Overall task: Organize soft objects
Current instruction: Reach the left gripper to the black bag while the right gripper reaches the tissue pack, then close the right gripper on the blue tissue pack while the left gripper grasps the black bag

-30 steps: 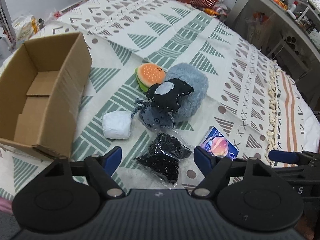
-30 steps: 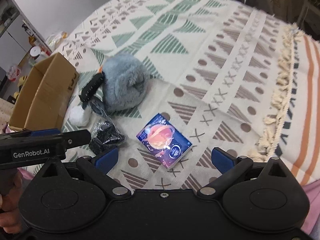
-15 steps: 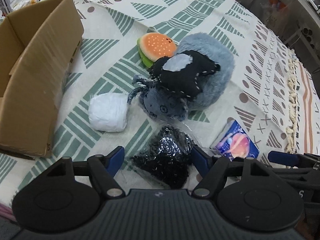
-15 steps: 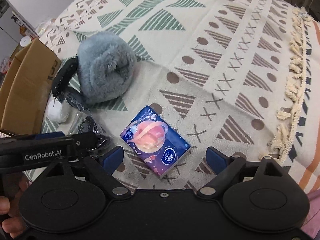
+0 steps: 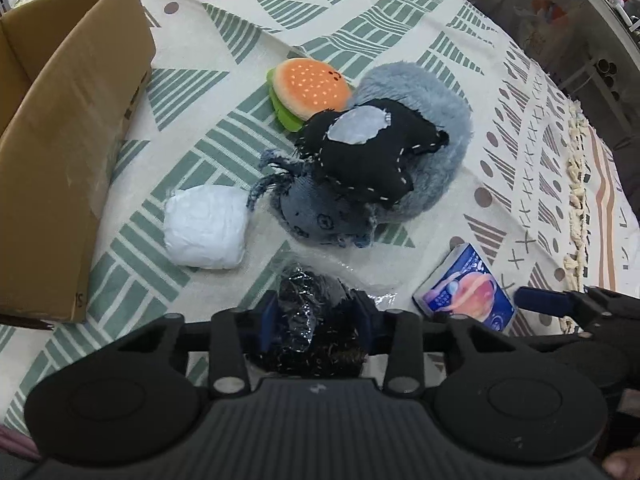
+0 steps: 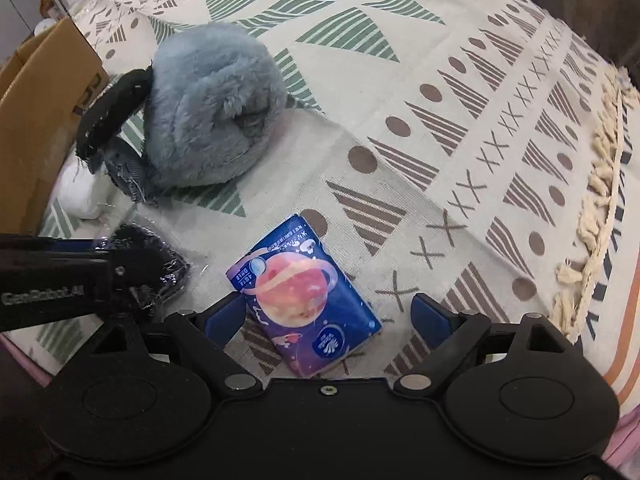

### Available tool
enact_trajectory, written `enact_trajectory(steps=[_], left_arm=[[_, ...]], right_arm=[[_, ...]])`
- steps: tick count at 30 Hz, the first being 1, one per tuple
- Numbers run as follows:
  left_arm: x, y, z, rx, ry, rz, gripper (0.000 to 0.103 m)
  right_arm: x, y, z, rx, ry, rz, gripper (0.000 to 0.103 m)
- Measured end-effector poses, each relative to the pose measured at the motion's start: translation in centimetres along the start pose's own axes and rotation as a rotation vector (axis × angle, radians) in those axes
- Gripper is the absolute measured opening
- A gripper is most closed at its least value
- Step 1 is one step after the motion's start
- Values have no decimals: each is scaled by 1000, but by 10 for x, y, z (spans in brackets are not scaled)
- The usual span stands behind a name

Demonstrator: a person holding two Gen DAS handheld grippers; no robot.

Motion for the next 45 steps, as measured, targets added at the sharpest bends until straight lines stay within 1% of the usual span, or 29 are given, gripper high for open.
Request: enact_trajectory(steps=[1, 3, 4, 5, 9, 13, 19, 22, 31, 36, 45], left_arm=[[0, 1, 1, -4, 2, 0, 36], [-2, 5, 2, -3, 3, 5, 33], [-3, 6, 2, -2, 2, 9, 33], [-4, 9, 2, -1, 3, 12, 32], [-8, 18, -1, -3, 15, 22, 30], [-13, 32, -5, -5, 15, 44, 30], [-18, 58, -8, -10, 5, 101, 30], [-20, 69, -9, -19, 9, 122, 30], [-27, 98, -13, -38, -1, 185, 30], [-23, 115, -21, -57, 30, 214, 30], [-21, 143, -30, -70, 19, 275, 30]], right_arm=[[0, 0, 0, 0, 0, 5, 86], [0, 1, 0, 17, -1, 10, 71], [-1, 1, 1, 12, -3, 4, 62], [-1, 1, 2, 9, -8, 8, 61], [-3, 11, 3, 43, -22, 41, 60], [-7, 25, -1, 50, -27, 80, 60], [-11, 50, -8, 49, -33, 131, 60], [-13, 63, -11, 33, -31, 158, 60], [-20, 95, -23, 15, -76, 229, 60], [-19, 110, -33, 21, -104, 274, 60], [-13, 134, -52, 44, -139, 341, 60]])
Point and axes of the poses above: each gripper's, at about its wrist camera, not at the fingertips, and y roughly against the way its jaws point, z to its right, x to its top, the point moved 6 cm from there along -y, roughly the way its jaws point, and after that the axes turned 12 degrees about -z, right-handed, at the moved point
